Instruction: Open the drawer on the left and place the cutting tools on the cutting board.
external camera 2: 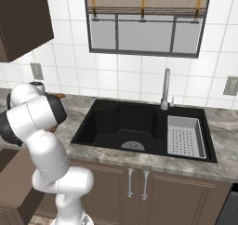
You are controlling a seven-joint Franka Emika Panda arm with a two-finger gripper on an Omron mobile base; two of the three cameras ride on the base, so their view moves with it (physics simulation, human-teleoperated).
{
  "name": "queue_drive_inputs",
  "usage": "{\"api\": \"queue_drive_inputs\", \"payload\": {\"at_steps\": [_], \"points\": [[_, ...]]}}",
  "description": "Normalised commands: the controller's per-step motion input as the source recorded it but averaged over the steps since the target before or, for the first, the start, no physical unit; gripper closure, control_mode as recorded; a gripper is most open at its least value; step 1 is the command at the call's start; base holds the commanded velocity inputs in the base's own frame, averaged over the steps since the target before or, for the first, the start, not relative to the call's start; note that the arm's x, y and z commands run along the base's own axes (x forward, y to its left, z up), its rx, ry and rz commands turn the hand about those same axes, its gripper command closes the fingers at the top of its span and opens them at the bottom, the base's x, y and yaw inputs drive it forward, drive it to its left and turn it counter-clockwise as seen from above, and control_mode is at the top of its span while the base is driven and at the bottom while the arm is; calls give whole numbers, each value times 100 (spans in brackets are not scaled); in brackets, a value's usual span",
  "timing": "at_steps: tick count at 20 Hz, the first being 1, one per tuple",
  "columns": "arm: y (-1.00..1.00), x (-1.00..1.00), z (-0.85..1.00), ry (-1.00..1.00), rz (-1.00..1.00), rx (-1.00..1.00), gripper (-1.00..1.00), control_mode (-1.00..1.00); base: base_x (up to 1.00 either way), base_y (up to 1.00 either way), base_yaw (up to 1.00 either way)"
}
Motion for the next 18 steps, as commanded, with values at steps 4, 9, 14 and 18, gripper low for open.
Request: {"api": "queue_drive_inputs", "payload": {"at_steps": [4,9,14,18], "points": [[0,1,-16,0,4,0,100,-100,0,0,0],[0,6,-14,0,2,0,100,-100,0,0,0],[0,11,-14,0,2,0,100,-100,0,0,0],[0,15,-18,0,2,0,100,-100,0,0,0]]}}
